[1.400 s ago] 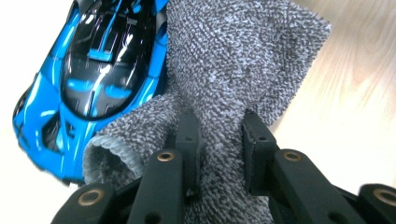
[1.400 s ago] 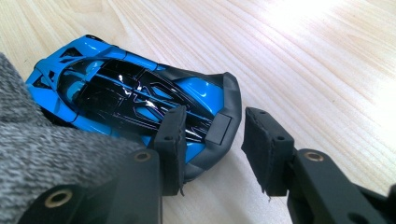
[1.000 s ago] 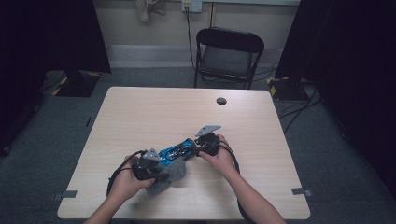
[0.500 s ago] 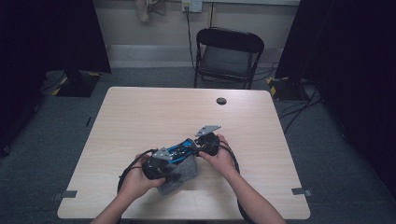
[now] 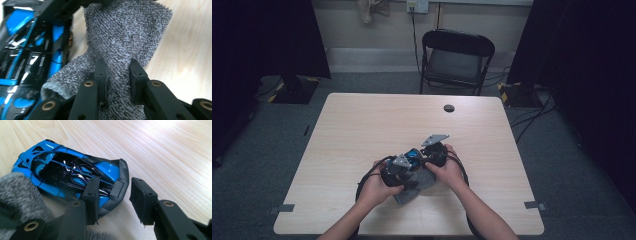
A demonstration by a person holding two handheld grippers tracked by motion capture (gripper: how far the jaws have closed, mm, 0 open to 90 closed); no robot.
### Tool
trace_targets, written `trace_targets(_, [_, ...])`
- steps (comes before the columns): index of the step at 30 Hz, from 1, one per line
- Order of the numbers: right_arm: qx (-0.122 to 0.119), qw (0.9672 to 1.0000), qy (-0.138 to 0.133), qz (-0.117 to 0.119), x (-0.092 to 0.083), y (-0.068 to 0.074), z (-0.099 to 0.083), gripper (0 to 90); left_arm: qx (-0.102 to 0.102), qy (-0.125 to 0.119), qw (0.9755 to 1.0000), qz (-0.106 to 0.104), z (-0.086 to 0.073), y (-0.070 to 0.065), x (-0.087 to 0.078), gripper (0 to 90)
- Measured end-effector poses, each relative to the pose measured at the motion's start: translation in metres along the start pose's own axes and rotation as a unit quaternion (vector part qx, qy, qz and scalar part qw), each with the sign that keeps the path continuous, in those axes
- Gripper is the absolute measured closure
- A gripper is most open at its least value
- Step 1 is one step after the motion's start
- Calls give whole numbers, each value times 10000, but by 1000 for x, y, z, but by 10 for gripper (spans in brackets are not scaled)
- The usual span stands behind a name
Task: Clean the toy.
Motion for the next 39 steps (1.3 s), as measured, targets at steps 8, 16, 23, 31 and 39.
trace_targets(8, [-15, 10000, 3, -3, 0, 0, 0, 597, -39, -5, 9998, 200, -4, 7, -7, 725])
trace_targets(16, [0, 10000, -12, 9, 0, 0, 0, 597, -59, -15, 9997, 230, -10, 9, -14, 725])
trace_targets(23, [-12, 10000, -12, 11, 0, 0, 0, 596, -102, 50, 9998, 187, -18, 10, -24, 725])
trace_targets(31, [-14, 10000, 2, 7, 0, 1, 0, 596, -156, 45, 9996, 231, -28, 10, -35, 725])
trace_targets(39, [-30, 10000, 22, -9, 0, 1, 1, 596, -156, 111, 9994, 293, -43, 10, -50, 726])
Point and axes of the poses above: each handheld gripper's, and its own axes: x roughly forward along the jaws, z roughly out of its top, y roughly to its left, the point moved 1 cm from there along x, roughly forward along the jaws, and after that the axes turned 1 degree about x, right-handed, at the moved point
